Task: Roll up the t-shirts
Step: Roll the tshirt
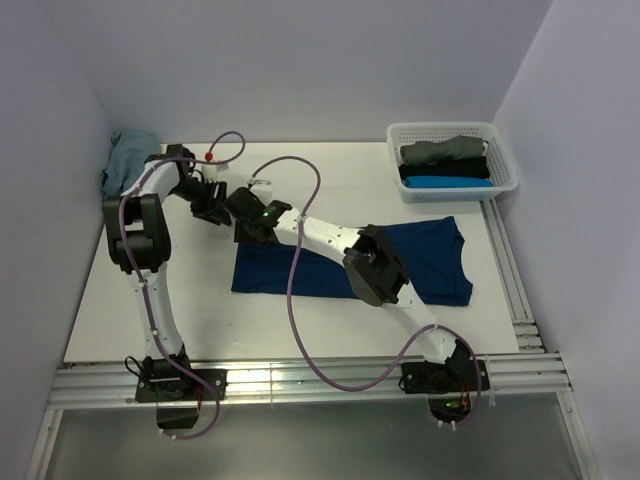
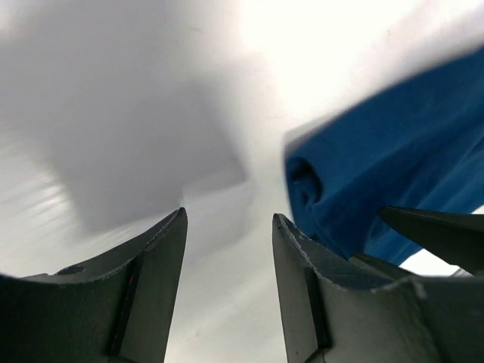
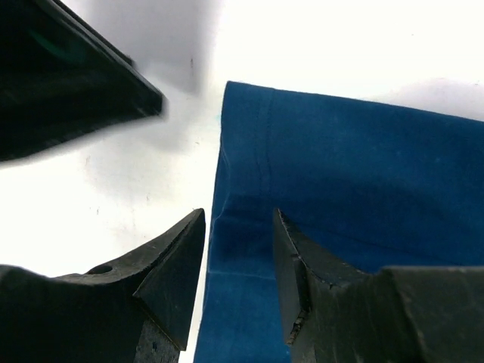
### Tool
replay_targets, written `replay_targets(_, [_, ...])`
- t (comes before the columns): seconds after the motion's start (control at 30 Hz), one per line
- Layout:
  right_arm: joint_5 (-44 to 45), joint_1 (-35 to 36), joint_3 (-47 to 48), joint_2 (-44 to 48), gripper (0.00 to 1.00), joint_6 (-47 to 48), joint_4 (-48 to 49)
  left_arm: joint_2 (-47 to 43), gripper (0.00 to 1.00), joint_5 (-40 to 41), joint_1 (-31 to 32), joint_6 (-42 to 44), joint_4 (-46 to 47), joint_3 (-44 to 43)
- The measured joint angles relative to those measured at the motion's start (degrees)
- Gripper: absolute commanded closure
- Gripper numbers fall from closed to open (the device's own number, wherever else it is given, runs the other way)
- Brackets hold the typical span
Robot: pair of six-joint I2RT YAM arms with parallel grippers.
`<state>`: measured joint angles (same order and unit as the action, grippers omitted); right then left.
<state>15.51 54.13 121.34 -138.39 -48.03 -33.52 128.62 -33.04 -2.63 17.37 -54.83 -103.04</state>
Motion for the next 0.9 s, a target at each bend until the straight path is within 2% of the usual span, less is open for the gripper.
replay_targets(0.23, [-0.07, 0.87, 0.2, -0.31, 0.53, 1.16, -0.07, 0.0, 0.47, 0.15, -5.27, -2.19, 0.22, -4.24])
replay_targets(0.37, [-0.11, 1.81, 0.98, -1.29, 0.58, 1.44, -0.42, 0.02, 0.47, 0.2, -6.51, -2.16, -0.13, -4.26])
replay_targets(0.47, [-0.11, 2.27, 1.14, -1.79, 0.68, 1.49, -1.11, 0.02, 0.47, 0.09, -6.14, -2.1, -0.37, -4.26])
replay_targets(0.53, [-0.09, 2.47, 1.18, -1.79, 0.72, 1.53, -1.68, 0.02, 0.47, 0.09, -5.88, -2.08, -0.61, -4.2])
replay_targets(0.67, [0.13, 2.54, 1.46, -1.79, 0.9, 1.73, -2.29, 0.02, 0.47, -0.04, -5.62, -2.03, -0.76, -4.2])
replay_targets(0.77, [0.52, 2.51, 1.81, -1.79, 0.99, 1.9, -2.78, 0.0, 0.48, -0.04, -5.57, -1.97, -0.79, -4.15])
replay_targets(0.9, [1.03, 2.51, 2.38, -1.79, 1.0, 2.19, -3.13, 0.02, 0.48, -0.04, -5.6, -1.73, -1.09, -4.0])
